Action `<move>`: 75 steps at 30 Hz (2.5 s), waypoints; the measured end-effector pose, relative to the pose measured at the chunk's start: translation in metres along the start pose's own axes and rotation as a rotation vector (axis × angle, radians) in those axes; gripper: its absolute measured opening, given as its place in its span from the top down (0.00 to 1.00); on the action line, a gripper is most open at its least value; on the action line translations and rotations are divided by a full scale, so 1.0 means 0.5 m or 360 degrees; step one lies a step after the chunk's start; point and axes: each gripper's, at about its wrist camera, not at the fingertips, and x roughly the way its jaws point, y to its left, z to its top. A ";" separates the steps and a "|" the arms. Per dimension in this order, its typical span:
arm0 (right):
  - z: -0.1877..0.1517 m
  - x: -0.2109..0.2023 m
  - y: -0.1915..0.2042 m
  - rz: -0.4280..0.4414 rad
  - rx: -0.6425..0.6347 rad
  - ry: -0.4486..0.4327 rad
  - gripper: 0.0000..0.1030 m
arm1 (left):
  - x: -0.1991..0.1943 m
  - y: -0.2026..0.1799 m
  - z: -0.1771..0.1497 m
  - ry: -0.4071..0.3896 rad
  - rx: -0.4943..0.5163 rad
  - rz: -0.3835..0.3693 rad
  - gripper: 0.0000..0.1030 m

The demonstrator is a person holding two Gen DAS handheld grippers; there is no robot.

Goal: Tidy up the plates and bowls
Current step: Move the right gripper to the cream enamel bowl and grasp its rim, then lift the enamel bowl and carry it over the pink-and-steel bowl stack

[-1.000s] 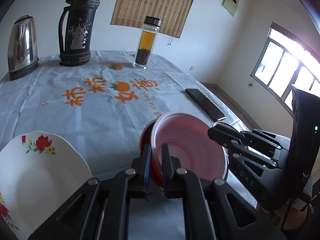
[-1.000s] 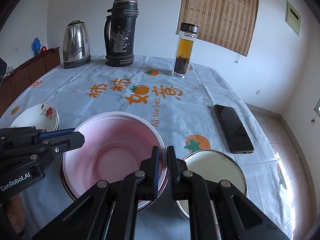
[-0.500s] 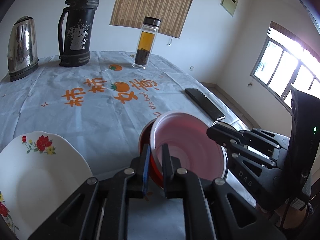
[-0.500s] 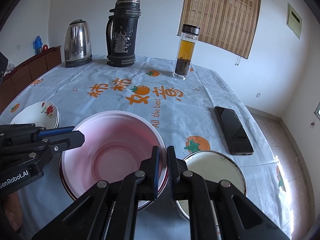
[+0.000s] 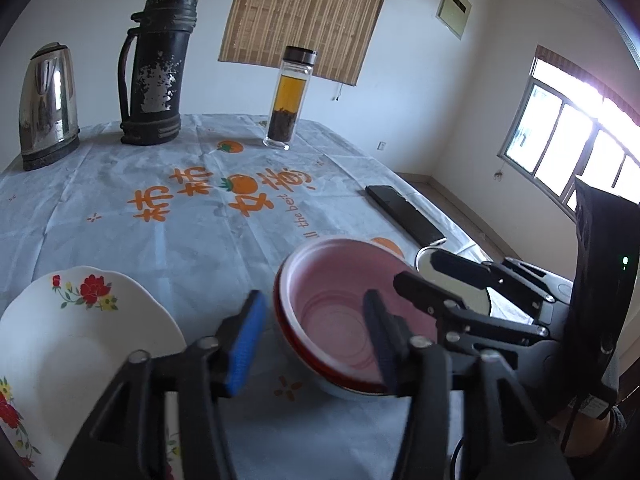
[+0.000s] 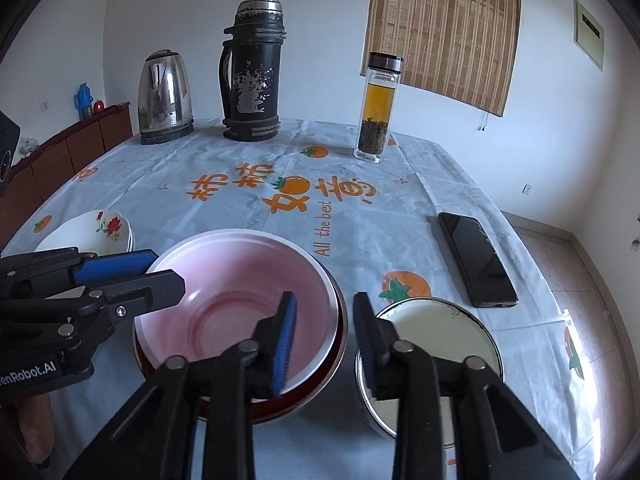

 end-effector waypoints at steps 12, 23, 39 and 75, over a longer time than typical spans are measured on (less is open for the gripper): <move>-0.017 -0.018 -0.009 -0.0010 0.0040 -0.0054 0.40 | 0.002 0.012 0.003 -0.0012 -0.0034 0.0029 0.27; -0.079 -0.088 -0.086 -0.0083 0.0194 -0.0181 0.40 | -0.005 0.017 -0.003 -0.0072 -0.0028 0.0080 0.27; -0.132 -0.057 -0.241 -0.0130 0.0463 -0.0086 0.76 | -0.010 -0.097 -0.003 -0.0098 0.0232 0.0169 0.72; -0.142 -0.042 -0.285 -0.0049 0.0628 -0.0114 0.94 | 0.156 -0.301 -0.038 0.0180 0.0363 0.0156 0.85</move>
